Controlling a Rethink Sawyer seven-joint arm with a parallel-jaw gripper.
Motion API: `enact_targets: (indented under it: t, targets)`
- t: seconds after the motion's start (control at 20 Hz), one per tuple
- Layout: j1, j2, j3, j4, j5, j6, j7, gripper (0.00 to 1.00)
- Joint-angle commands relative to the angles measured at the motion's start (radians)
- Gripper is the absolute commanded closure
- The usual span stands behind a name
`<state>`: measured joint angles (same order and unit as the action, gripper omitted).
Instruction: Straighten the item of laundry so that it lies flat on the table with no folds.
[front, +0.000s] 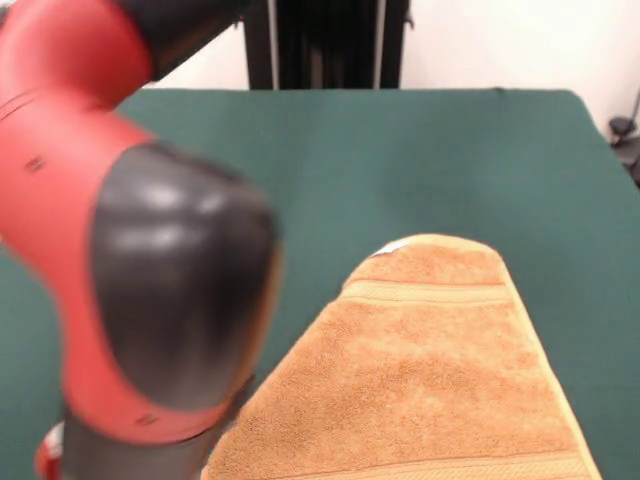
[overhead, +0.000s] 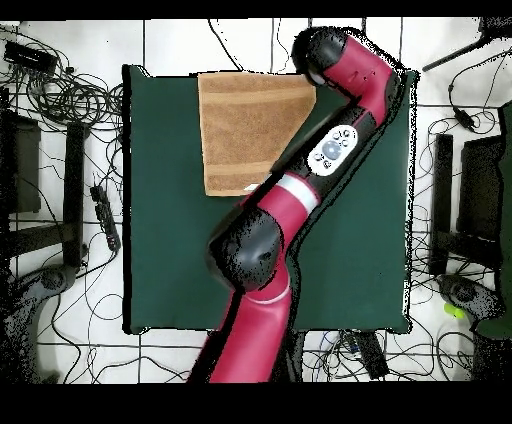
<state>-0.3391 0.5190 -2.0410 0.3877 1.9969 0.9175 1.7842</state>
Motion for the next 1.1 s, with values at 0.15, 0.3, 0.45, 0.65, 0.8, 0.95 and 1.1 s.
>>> enact_targets:
  t: [0.15,0.3,0.45,0.65,0.8,0.95,1.1]
  targets:
    - [0.305,0.011,0.375,0.3,-0.197,0.125,0.223,0.0]
    - [0.388,-0.022,0.481,0.39,-0.239,0.122,0.159,0.0]
    - [0.44,-0.063,0.594,0.466,-0.265,0.097,0.068,0.0]
    - [0.484,-0.116,0.722,0.542,-0.292,0.041,-0.049,0.0]
    - [0.489,-0.159,0.787,0.558,-0.342,0.038,-0.079,0.0]
    - [0.487,-0.204,0.846,0.573,-0.39,0.037,-0.116,0.0]
    - [0.488,-0.249,0.91,0.597,-0.435,0.017,-0.157,0.0]
